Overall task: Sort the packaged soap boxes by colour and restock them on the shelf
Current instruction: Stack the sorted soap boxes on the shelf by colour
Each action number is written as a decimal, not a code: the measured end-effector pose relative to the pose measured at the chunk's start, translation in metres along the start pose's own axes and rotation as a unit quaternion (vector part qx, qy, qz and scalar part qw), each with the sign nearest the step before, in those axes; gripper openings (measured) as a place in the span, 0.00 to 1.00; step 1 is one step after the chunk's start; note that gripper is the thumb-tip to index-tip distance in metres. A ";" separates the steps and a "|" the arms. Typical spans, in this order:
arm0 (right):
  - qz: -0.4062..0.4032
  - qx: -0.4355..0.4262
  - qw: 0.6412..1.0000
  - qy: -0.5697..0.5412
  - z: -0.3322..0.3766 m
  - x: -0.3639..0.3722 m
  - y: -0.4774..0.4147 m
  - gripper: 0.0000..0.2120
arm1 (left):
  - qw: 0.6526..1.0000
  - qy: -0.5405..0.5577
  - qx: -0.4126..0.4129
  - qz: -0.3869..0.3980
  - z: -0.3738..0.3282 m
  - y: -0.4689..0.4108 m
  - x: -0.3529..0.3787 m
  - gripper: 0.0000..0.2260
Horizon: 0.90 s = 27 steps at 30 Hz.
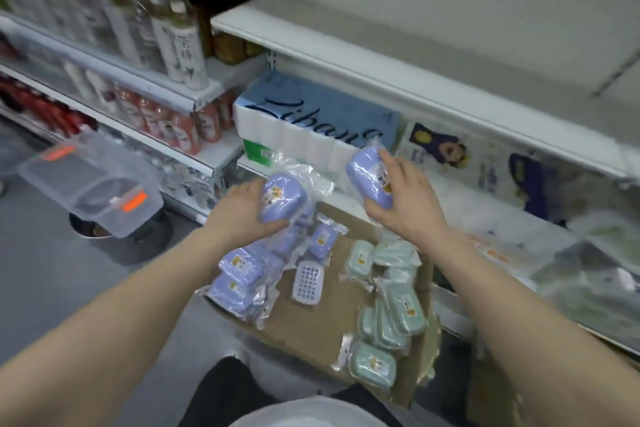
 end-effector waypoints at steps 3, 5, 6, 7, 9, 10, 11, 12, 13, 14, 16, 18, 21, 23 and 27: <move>-0.025 -0.014 1.000 0.010 0.005 -0.031 -0.024 0.40 | 0.998 0.044 0.001 -0.054 -0.011 -0.020 -0.046 0.43; -0.044 -0.015 0.999 0.013 0.009 -0.050 -0.043 0.39 | 0.995 0.065 0.001 -0.079 -0.018 -0.036 -0.073 0.43; -0.049 -0.012 0.999 0.009 0.009 -0.057 -0.053 0.38 | 0.994 0.067 0.006 -0.091 -0.021 -0.045 -0.087 0.42; -0.056 -0.008 0.998 0.003 0.011 -0.065 -0.063 0.37 | 0.993 0.061 0.015 -0.103 -0.025 -0.055 -0.101 0.41; -0.068 0.008 0.998 -0.012 0.013 -0.077 -0.085 0.36 | 0.991 0.046 0.038 -0.123 -0.033 -0.077 -0.130 0.39; -0.075 0.018 0.997 -0.022 0.014 -0.081 -0.096 0.36 | 0.990 0.039 0.048 -0.128 -0.033 -0.091 -0.142 0.39; -0.082 0.032 0.996 -0.033 0.015 -0.085 -0.109 0.35 | 0.990 0.028 0.055 -0.129 -0.033 -0.107 -0.155 0.39; -0.089 0.049 0.994 -0.044 0.016 -0.088 -0.122 0.35 | 0.990 0.012 0.063 -0.124 -0.031 -0.123 -0.166 0.41; -0.093 0.068 0.992 -0.051 0.017 -0.090 -0.135 0.35 | 0.991 -0.014 0.074 -0.115 -0.030 -0.140 -0.177 0.43; -0.094 0.084 0.991 -0.053 0.018 -0.090 -0.149 0.35 | 0.989 -0.045 0.094 -0.104 -0.028 -0.157 -0.186 0.45; -0.095 0.108 0.989 -0.045 0.021 -0.089 -0.177 0.36 | 0.980 -0.109 0.146 -0.082 -0.024 -0.191 -0.202 0.42; -0.098 0.142 0.984 -0.042 0.025 -0.088 -0.201 0.36 | 0.965 -0.157 0.202 -0.065 -0.021 -0.225 -0.217 0.37; -0.095 0.191 0.976 -0.052 0.035 -0.084 -0.231 0.36 | 0.934 -0.211 0.287 -0.037 -0.015 -0.271 -0.234 0.34; -0.083 0.210 0.973 -0.047 0.044 -0.081 -0.248 0.36 | 0.914 -0.241 0.326 -0.016 -0.012 -0.300 -0.240 0.34; -0.040 0.241 0.969 -0.018 0.049 -0.068 -0.270 0.34 | 0.881 -0.290 0.374 0.031 -0.013 -0.343 -0.239 0.31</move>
Point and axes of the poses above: each hand's wrist, its own y-axis away from the middle knuckle, its own x-axis out of the palm, z = x × y, the point moved 6 cm from there along -y, towards the middle knuckle, and after that the axes turned 6 degrees about y, right-handed, at the moved point
